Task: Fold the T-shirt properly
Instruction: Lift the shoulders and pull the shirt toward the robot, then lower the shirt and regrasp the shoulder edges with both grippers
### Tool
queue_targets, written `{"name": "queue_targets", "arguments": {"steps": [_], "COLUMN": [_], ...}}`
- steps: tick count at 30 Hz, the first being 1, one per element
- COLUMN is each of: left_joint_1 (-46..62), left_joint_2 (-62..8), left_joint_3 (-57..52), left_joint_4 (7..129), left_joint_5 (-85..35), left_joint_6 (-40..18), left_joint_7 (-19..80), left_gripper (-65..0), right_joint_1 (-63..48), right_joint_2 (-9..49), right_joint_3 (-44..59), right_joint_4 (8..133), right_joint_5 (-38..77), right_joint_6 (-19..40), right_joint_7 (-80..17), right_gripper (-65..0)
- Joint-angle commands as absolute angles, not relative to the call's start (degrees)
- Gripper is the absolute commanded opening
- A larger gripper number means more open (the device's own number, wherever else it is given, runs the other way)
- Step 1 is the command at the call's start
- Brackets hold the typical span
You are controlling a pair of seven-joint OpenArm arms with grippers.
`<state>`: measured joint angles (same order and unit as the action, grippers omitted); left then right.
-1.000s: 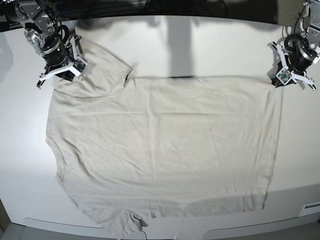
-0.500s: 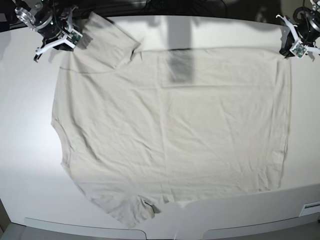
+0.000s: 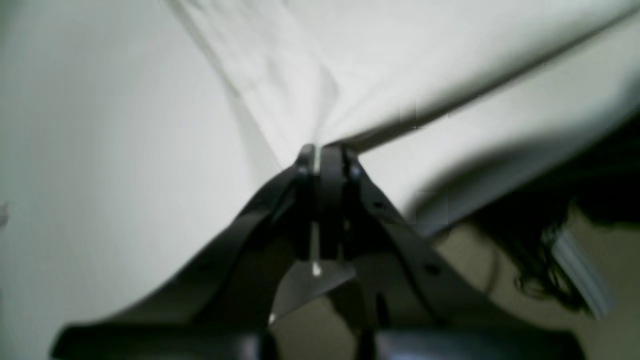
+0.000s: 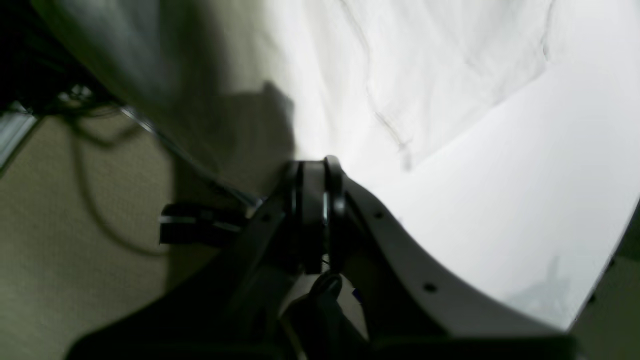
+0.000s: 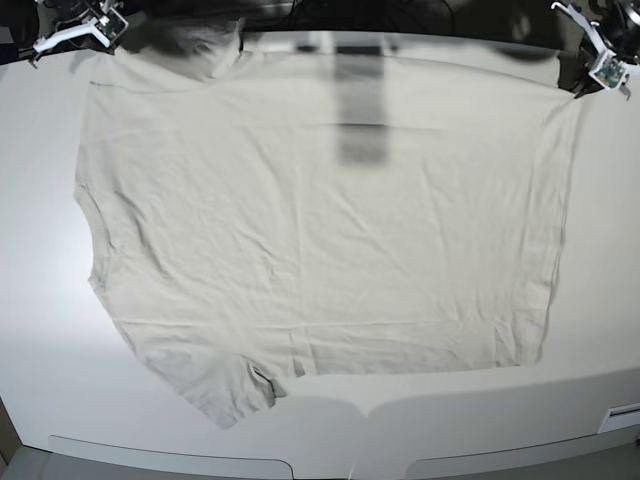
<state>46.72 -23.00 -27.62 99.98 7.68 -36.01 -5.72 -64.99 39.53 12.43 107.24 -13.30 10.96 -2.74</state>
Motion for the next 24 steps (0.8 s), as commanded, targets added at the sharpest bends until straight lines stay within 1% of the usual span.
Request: {"name": "queue_targets", "arguments": {"steps": [1, 4, 8, 14, 17, 24], "left_joint_1": [47.59, 47.75, 46.89, 42.76, 39.68, 31.27], "left_joint_2": [-22.79, -20.67, -20.82, -20.8, -20.82, -20.8], "left_joint_3": [-29.56, -32.53, -32.95, -32.95, -32.93, -32.36], "left_joint_4": [101.91, 104.16, 105.08, 105.06, 104.99, 101.43], "left_joint_5": [7.03, 7.03, 6.98, 6.98, 6.98, 6.98], "left_joint_6": [-35.53, -35.64, -35.62, -35.59, -35.62, -35.64], "left_joint_7": [-6.87, -6.87, -7.73, -7.49, -7.4, -7.05], "left_gripper": [-65.0, -65.0, -65.0, -65.0, -65.0, -65.0], "right_joint_1": [-66.3, -67.66, -66.54, -58.92, -54.74, -46.72], "right_joint_2": [40.12, 40.16, 40.8, 40.95, 40.95, 40.88], "right_joint_3": [13.89, 15.44, 15.79, 15.62, 15.53, 10.81], "right_joint_4": [108.9, 111.53, 113.93, 114.1, 114.1, 113.23], "right_joint_5": [-13.26, -13.23, -12.71, -5.98, -4.01, -4.51], "right_joint_6": [10.04, 10.04, 10.07, 10.59, 11.03, 11.55], "right_joint_7": [-1.96, -1.91, -1.58, -1.54, -3.29, -4.84], "right_gripper": [-65.0, -65.0, -65.0, -65.0, -65.0, -65.0]}}
